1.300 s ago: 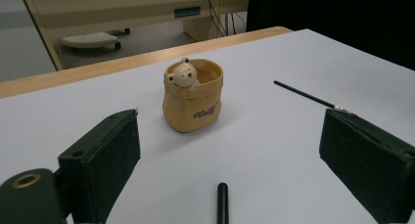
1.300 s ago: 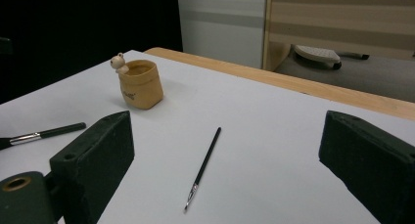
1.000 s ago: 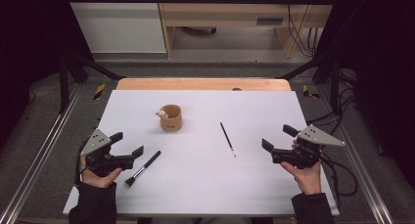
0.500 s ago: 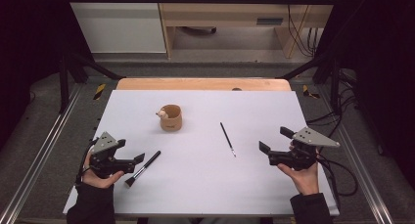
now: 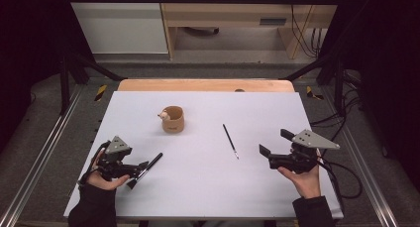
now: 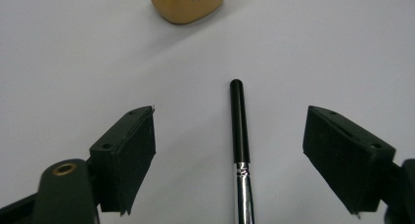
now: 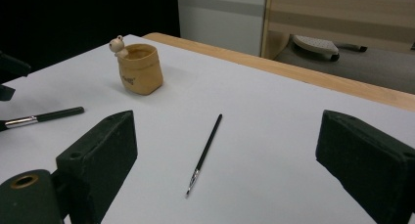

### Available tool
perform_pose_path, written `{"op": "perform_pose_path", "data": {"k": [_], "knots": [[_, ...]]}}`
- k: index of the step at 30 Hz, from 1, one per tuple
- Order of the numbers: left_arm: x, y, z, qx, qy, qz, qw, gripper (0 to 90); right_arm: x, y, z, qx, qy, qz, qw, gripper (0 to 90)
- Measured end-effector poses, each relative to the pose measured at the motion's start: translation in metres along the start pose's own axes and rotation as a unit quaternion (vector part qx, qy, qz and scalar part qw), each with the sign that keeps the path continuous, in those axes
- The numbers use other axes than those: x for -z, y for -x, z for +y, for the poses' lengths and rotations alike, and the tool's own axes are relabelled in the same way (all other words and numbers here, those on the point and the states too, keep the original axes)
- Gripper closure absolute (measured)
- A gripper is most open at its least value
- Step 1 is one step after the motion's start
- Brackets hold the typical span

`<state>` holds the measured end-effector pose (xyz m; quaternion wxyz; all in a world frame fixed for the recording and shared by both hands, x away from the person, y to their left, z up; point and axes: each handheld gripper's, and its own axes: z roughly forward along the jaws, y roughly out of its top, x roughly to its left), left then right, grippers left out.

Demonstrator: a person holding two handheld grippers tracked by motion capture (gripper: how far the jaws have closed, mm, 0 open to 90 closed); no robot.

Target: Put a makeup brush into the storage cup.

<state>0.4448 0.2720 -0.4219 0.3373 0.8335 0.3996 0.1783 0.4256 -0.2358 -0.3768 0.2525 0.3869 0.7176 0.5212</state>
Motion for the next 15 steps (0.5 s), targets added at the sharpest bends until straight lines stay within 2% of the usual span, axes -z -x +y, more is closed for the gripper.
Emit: {"op": "perform_pose_path", "data": {"k": [1,5,12,15], "knots": [[-0.004,0.0,0.0,0.0,-0.013,-0.002,0.9999,21.2,0.0,0.0,0.0,-0.001,0.0,0.002,1.0,8.6],[-0.012,0.002,-0.001,-0.009,-0.04,0.0,0.9991,23.7,-0.001,0.0,0.0,-0.002,-0.004,0.001,1.0,8.6],[-0.021,0.005,-0.001,-0.011,-0.068,-0.003,0.9976,32.9,-0.001,-0.001,0.0,-0.005,-0.005,0.001,1.0,8.6],[-0.027,0.006,-0.001,-0.017,-0.086,-0.004,0.9962,36.6,-0.002,0.0,-0.001,-0.002,-0.008,0.003,1.0,8.5]]}}
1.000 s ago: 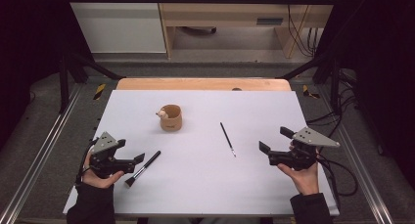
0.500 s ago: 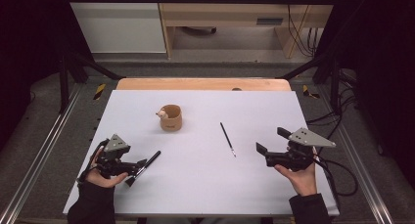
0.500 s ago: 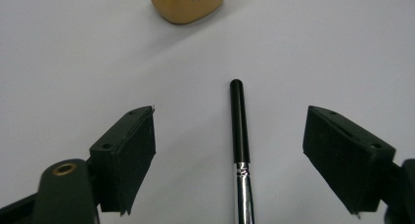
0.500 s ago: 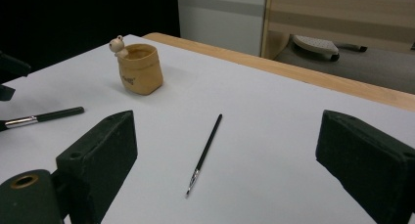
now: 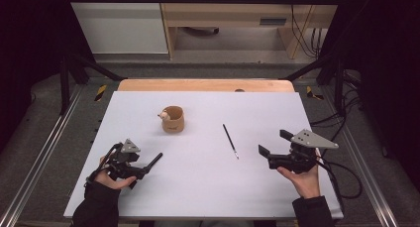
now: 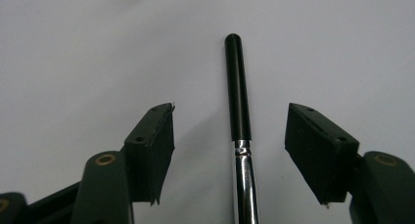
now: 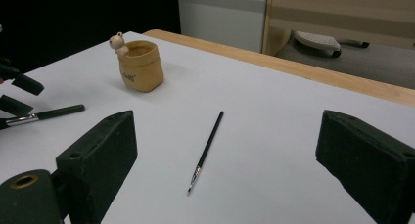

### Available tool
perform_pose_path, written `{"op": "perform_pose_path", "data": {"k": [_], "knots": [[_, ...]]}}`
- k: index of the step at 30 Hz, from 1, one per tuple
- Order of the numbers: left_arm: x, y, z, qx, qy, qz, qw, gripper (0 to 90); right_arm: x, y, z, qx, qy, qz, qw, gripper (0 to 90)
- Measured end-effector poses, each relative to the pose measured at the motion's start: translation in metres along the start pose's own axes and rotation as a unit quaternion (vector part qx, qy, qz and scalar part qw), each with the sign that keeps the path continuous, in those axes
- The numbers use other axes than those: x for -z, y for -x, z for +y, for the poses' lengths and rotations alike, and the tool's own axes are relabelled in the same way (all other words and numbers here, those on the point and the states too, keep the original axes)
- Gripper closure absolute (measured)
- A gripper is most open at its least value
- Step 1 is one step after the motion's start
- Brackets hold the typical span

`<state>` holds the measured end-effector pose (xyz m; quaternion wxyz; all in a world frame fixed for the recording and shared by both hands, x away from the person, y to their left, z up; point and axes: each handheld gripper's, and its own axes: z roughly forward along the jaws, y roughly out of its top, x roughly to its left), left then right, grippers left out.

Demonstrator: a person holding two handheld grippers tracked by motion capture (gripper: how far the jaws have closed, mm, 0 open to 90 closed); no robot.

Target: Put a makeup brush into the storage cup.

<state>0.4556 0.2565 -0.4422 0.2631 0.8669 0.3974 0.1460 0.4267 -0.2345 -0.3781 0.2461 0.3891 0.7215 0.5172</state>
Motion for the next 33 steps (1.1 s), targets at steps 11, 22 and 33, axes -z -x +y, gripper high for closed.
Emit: {"op": "perform_pose_path", "data": {"k": [11,22,33], "knots": [[-0.012,0.005,0.001,-0.008,-0.038,-0.016,0.9991,53.2,-0.002,-0.001,-0.001,-0.001,-0.005,0.0,1.0,8.4],[-0.015,0.004,0.002,0.002,-0.06,-0.029,0.9978,69.0,-0.002,0.0,-0.001,0.001,-0.008,0.0,1.0,8.4],[-0.014,0.004,0.002,0.022,-0.061,-0.024,0.9976,77.7,-0.002,0.0,-0.001,0.001,-0.007,0.0,1.0,8.3]]}}
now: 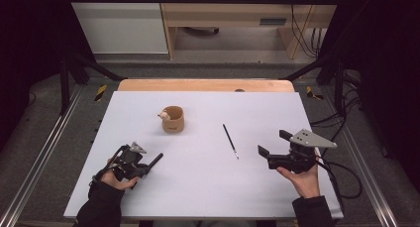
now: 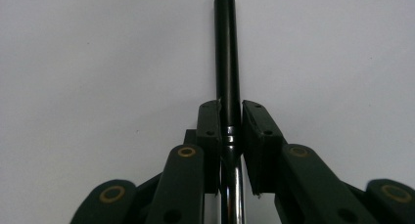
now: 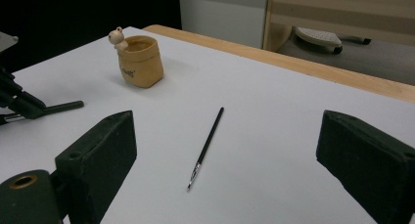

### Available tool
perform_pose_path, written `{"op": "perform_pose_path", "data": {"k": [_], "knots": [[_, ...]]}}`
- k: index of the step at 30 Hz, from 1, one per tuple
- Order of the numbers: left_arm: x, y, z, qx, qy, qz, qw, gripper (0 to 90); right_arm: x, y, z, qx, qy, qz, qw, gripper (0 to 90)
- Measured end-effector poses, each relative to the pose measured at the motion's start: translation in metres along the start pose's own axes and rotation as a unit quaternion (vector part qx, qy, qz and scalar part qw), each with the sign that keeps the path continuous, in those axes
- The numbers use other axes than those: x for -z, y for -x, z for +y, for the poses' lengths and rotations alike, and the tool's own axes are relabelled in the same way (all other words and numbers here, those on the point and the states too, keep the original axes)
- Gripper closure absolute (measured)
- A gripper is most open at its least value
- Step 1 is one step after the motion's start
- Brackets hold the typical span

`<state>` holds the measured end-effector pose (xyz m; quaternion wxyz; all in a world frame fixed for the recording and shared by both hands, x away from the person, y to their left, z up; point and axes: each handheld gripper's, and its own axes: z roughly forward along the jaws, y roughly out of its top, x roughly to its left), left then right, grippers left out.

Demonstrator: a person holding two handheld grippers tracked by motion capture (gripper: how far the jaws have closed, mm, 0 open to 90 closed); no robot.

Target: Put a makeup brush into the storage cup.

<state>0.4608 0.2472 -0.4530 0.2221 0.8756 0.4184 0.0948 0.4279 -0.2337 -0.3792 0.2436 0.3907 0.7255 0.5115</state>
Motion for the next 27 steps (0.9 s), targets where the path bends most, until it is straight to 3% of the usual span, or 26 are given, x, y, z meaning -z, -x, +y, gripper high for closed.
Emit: {"op": "perform_pose_path", "data": {"k": [8,15,21,27], "knots": [[0.0,0.001,0.001,0.002,-0.002,0.002,1.0,77.3,0.0,0.0,0.0,0.001,0.0,0.001,1.0,8.3],[0.008,-0.003,0.007,-0.014,0.005,-0.01,0.9998,62.4,0.001,0.0,0.0,-0.001,0.001,0.001,1.0,8.4],[0.011,-0.006,0.019,-0.031,-0.02,-0.019,0.9992,56.9,0.002,0.001,0.001,-0.004,0.001,0.003,1.0,8.5],[-0.002,-0.005,0.022,-0.051,-0.057,-0.023,0.9968,58.9,0.0,0.0,0.0,-0.003,-0.004,0.003,1.0,8.5]]}}
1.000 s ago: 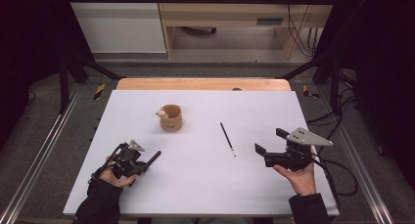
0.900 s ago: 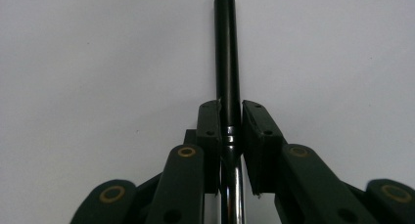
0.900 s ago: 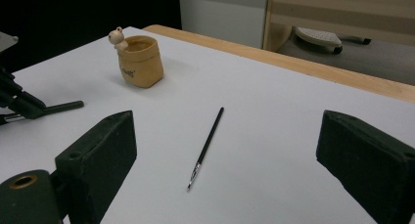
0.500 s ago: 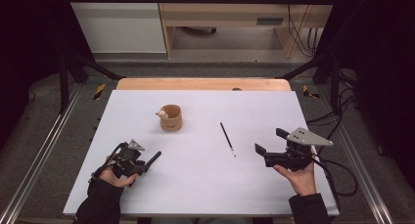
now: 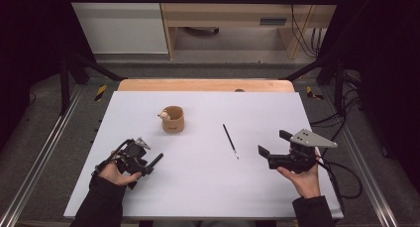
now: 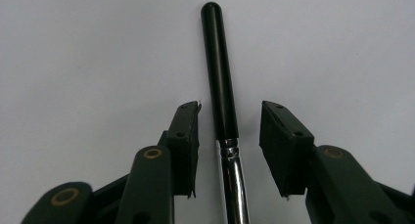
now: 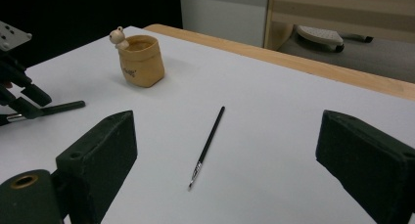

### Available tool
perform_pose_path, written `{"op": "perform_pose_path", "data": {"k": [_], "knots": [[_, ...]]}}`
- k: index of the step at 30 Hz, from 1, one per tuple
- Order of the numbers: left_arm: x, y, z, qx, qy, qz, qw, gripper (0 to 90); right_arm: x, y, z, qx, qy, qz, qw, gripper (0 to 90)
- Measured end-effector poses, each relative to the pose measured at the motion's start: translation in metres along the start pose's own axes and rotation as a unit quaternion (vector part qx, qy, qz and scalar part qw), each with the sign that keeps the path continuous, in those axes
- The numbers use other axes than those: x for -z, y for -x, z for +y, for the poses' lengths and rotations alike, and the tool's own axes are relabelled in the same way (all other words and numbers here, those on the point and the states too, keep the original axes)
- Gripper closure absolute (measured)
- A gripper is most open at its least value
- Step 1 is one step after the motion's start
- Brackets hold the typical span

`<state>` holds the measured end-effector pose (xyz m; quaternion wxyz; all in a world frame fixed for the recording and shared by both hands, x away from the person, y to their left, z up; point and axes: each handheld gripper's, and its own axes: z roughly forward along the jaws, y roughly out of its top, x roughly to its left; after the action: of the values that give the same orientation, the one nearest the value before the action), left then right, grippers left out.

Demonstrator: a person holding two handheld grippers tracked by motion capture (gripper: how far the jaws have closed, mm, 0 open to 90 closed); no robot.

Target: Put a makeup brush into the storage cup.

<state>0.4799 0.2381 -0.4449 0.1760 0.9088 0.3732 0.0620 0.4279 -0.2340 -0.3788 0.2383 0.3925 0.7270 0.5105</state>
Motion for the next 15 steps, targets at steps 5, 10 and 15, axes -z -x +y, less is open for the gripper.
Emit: {"op": "perform_pose_path", "data": {"k": [5,10,15], "knots": [[-0.0023,-0.0002,0.001,-0.001,-0.007,-0.002,1.0,65.0,-0.0013,-0.0001,-0.0004,0.002,-0.002,0.001,1.0,8.5],[-0.0016,0.0009,-0.0002,0.0,-0.013,0.0,0.9999,68.2,-0.0011,-0.0001,-0.0004,0.003,-0.003,0.002,1.0,8.5],[-0.0022,0.0047,0.0005,0.002,-0.021,0.007,0.9998,72.7,-0.0005,0.0001,-0.0002,0.0,-0.003,0.003,1.0,8.5]]}}
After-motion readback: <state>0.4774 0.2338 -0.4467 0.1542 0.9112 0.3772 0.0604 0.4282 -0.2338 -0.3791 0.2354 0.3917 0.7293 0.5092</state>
